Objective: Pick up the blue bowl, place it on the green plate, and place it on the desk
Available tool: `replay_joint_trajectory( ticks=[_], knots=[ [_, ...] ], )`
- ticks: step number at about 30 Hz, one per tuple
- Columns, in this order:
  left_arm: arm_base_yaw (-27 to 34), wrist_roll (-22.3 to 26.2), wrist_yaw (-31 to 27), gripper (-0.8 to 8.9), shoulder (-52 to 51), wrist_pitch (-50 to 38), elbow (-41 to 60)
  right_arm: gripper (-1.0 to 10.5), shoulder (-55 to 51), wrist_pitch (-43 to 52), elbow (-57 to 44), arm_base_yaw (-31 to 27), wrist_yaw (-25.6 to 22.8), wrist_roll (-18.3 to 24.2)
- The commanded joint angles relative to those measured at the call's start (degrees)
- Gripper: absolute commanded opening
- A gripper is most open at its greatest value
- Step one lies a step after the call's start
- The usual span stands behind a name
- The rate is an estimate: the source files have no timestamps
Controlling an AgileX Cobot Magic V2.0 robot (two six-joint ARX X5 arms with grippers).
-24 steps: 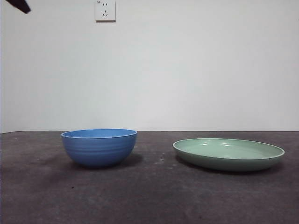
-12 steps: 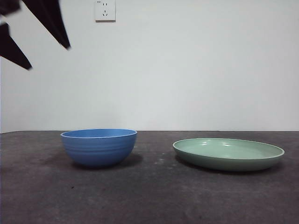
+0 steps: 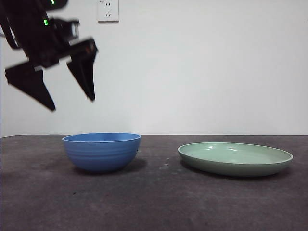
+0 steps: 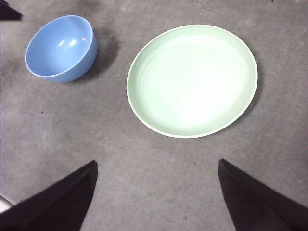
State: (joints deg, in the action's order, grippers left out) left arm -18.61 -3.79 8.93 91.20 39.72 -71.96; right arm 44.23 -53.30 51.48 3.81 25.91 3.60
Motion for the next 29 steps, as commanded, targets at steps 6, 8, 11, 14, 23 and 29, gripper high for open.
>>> replay_joint_trajectory(
  ticks=[6, 8, 11, 14, 23, 29],
  knots=[
    [-0.26, -0.11, -0.37, 4.89, 8.17, -1.70, -1.49, 4.0, 0.24, 0.55, 1.03, 0.20, 0.17, -0.59],
    [-0.28, -0.11, -0.37, 4.69, 9.44, -2.38, -1.49, 4.0, 0.24, 0.52, 1.03, 0.20, 0.17, -0.61],
    [-0.26, -0.33, -0.37, 4.18, 10.78, -2.73, -1.49, 4.0, 0.24, 0.52, 1.03, 0.20, 0.17, -0.61],
    [-0.26, -0.44, -0.39, 3.27, 11.65, -2.60, -1.49, 4.0, 0.24, 0.55, 1.03, 0.20, 0.15, -0.59],
    [-0.26, -1.88, -0.39, 0.09, 12.04, -2.49, -1.49, 4.0, 0.24, 0.55, 1.03, 0.20, 0.17, -0.59],
    [-0.26, -1.90, -0.37, 0.09, 12.02, -2.91, -1.49, 4.0, 0.24, 0.55, 1.03, 0.20, 0.17, -0.59]
  ],
)
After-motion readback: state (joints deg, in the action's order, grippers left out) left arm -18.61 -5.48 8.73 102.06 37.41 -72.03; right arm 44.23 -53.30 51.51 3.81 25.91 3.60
